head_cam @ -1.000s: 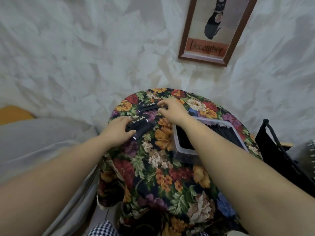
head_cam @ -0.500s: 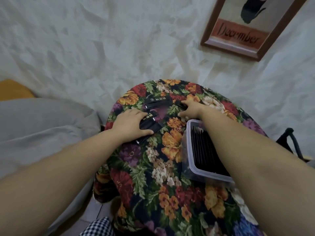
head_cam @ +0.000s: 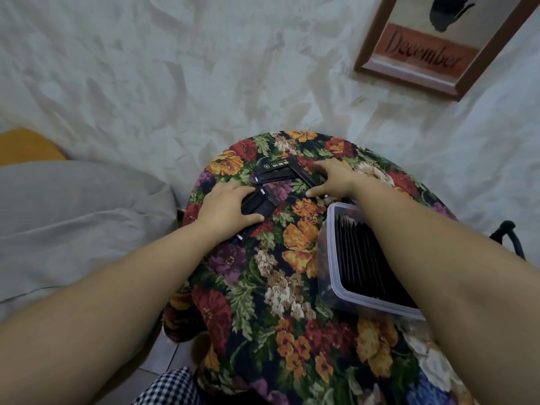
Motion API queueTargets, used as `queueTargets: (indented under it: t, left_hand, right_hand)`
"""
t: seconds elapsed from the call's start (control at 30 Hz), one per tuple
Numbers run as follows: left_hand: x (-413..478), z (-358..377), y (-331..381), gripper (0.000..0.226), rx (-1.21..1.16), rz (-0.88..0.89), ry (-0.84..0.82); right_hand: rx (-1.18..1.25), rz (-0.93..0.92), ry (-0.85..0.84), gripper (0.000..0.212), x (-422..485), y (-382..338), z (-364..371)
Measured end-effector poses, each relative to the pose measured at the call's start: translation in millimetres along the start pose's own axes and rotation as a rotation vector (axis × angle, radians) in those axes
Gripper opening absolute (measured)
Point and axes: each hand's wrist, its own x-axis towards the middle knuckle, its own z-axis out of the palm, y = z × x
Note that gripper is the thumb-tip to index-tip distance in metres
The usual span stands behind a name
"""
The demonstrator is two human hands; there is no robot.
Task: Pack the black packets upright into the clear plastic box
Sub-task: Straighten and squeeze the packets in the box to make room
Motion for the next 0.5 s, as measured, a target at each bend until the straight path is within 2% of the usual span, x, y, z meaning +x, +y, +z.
queueTargets:
  t: [0.1, 0.23, 0.37, 0.5]
  left_hand:
    - [0.0, -2.2, 3.8, 0.076, 0.016, -0.042, -0.003]
    - [1.6, -5.5, 9.3, 0.069, 0.019, -0.078, -0.02]
    - [2.5, -8.0, 11.1, 0.056, -0.09, -0.1, -0.041]
    - [3.2, -13.7, 10.9, 0.044, -0.173, -0.109, -0.065]
  right_hand:
    - [0.093, 0.059, -0.118, 0.09, -0.8, 2.8, 0.5]
    - [0.207, 0.007, 0.045, 0.073, -1.2, 3.5, 2.9]
    - [0.197, -0.002, 0.052, 0.058, -1.9, 0.2, 4.1]
    - [0.195, -0.015, -0.002, 0.025, -5.4, -3.0, 2.9]
